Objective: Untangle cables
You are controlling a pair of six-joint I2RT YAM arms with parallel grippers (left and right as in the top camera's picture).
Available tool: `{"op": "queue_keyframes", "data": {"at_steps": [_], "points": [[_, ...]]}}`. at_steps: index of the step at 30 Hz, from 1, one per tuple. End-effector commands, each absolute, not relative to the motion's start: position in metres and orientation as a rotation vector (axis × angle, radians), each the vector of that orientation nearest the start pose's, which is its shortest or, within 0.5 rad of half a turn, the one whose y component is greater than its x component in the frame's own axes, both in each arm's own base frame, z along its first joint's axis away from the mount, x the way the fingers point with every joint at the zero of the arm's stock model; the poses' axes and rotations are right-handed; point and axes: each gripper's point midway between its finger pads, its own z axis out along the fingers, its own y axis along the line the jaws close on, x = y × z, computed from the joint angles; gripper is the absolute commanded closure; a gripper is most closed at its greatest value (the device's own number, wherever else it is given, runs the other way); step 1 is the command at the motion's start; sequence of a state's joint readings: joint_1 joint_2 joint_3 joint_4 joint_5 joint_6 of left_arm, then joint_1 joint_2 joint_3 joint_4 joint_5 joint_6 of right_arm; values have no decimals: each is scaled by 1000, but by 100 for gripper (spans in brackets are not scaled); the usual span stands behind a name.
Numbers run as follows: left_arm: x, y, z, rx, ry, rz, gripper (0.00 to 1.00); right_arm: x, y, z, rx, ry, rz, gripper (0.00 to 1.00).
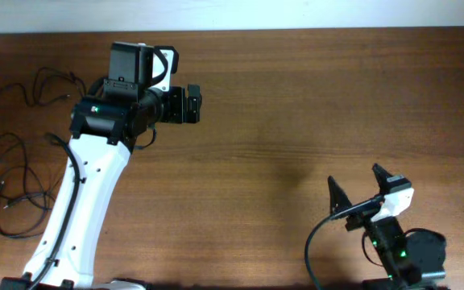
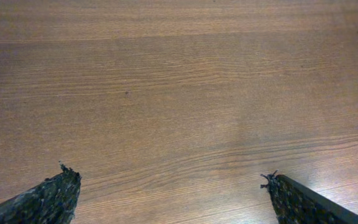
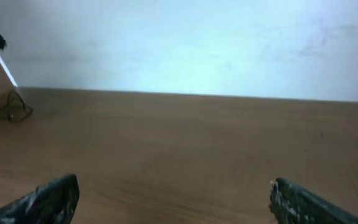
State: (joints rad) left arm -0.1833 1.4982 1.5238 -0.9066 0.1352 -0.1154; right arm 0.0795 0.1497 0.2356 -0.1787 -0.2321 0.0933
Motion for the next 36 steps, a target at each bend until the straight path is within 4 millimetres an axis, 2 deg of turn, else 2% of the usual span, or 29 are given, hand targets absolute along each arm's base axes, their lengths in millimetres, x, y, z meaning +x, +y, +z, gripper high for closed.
{"op": "queue_keyframes", "data": {"at_steps": [1,5,6,26,27,28,29,33,36], "points": [[390,-99,257,171,2452,-300,1,234,58,197,-174,1614,312,1],[390,-99,257,171,2452,-300,0,235,57,172,-166,1630,306,1],[390,-99,257,171,2452,-300,1,237,57,159,-163,1651,305,1],[390,-99,257,171,2452,-300,1,239,55,161,-158,1627,292,1],[390,-96,256,182,2451,-275,1,239,55,161,-158,1627,292,1],[393,-75,254,179,2454,-105,1,239,55,161,-158,1627,292,1],[392,-55,262,125,2430,32,1,239,55,161,-158,1627,292,1],[379,-44,280,125,2376,94,1,239,55,161,-158,1627,292,1],[364,-44,263,134,2298,50,1,239,55,161,-158,1627,292,1]]}}
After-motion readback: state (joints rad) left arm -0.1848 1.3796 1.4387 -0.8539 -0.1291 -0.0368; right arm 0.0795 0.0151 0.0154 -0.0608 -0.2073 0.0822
